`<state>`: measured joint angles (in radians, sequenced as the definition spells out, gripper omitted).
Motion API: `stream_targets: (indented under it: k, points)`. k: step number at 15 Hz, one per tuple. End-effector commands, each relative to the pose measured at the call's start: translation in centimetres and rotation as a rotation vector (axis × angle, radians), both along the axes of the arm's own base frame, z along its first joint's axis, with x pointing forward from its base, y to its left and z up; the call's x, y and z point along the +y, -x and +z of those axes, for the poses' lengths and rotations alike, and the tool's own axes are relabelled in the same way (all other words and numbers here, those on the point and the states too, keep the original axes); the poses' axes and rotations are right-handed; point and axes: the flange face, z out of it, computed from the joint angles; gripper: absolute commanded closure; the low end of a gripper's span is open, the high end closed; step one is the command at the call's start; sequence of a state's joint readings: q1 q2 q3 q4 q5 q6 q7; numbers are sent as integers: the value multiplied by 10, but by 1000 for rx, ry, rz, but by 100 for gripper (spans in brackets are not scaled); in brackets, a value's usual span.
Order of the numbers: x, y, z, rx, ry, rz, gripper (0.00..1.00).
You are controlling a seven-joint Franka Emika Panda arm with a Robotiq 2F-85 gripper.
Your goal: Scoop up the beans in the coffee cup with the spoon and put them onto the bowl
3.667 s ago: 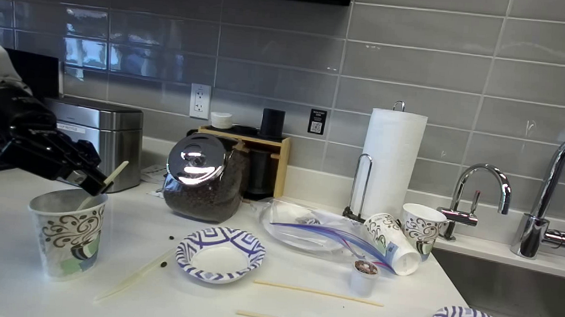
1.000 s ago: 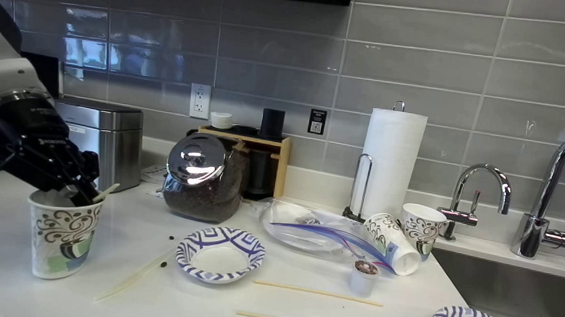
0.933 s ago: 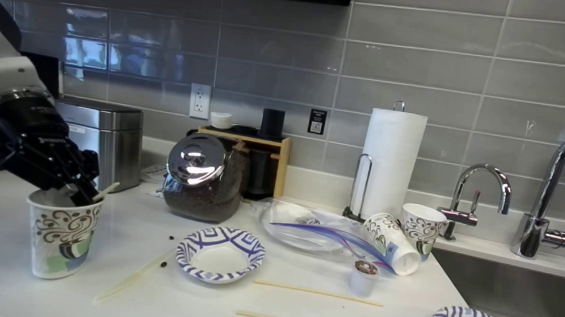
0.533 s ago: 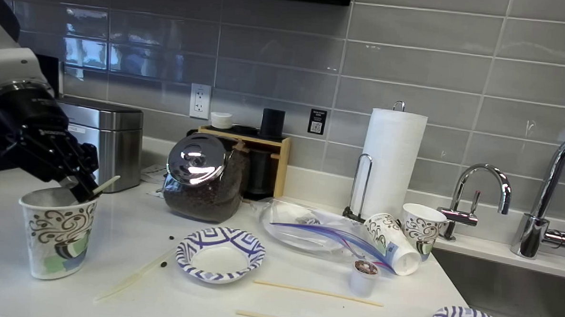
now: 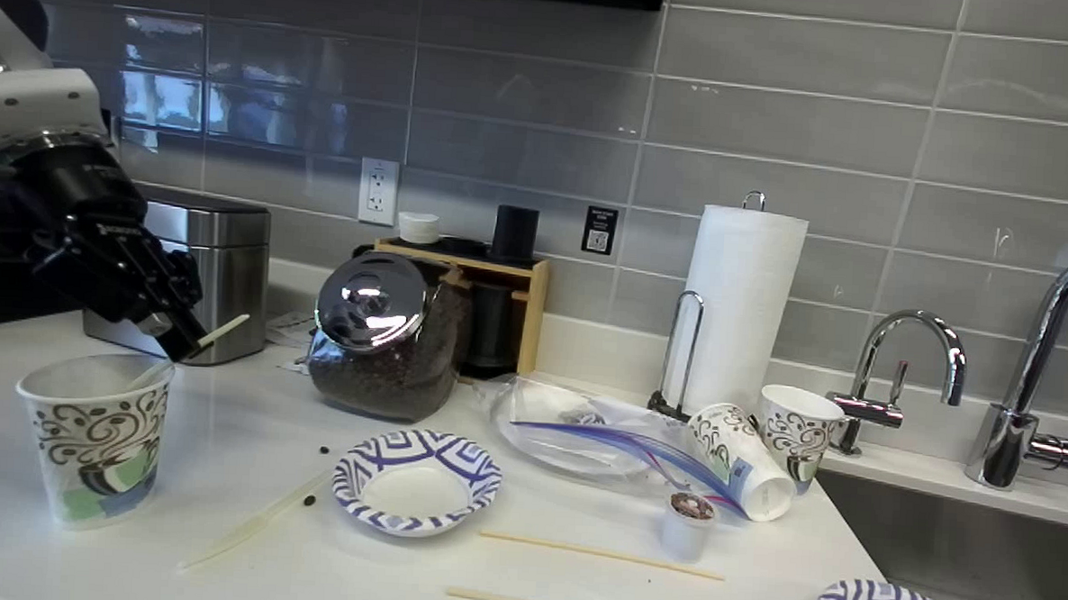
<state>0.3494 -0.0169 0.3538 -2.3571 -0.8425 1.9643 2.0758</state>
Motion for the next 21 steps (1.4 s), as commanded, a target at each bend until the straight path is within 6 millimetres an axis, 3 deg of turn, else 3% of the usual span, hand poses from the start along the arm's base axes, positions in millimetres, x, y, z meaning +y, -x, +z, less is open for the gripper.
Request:
stream_targets:
  k: [1, 10, 14, 17, 21]
  points:
    - [-16, 8, 8, -1, -34, 38, 97]
    - [-58, 12, 32, -47, -153, 107, 97]
    - [-67, 11, 43, -70, -214, 150, 97]
    - [-64, 12, 47, -70, -203, 172, 97]
    - [-44, 25, 45, -46, -146, 200, 97]
